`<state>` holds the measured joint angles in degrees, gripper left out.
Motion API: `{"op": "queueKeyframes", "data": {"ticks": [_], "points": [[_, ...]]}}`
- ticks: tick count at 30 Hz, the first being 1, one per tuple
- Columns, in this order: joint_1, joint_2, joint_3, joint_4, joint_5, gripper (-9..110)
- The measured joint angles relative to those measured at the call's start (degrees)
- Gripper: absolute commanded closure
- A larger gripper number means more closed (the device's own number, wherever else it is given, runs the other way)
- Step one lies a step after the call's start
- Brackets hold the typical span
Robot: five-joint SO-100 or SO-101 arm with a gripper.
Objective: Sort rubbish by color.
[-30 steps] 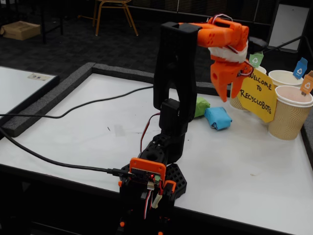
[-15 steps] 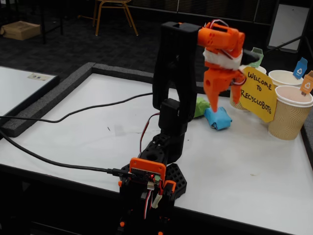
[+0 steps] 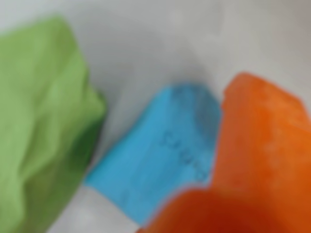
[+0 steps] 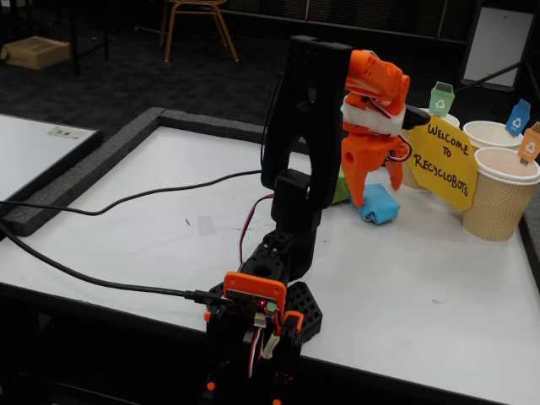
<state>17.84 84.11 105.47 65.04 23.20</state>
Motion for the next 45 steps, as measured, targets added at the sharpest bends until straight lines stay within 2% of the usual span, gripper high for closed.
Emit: {"op": "queueKeyframes", "data": {"ticks": [5,9,22,40,45], "points": [[1.7,0.0,0.0,-3.1,0.0,88],[2.8,0.0,0.0,-4.5,0.0,101],[3.9,0.0,0.0,-5.0,0.0,101],[3.1,0.8,-14.8,17.0,0.0,101],[1.9,0.8,-21.9,22.0,-3.3,101]]}}
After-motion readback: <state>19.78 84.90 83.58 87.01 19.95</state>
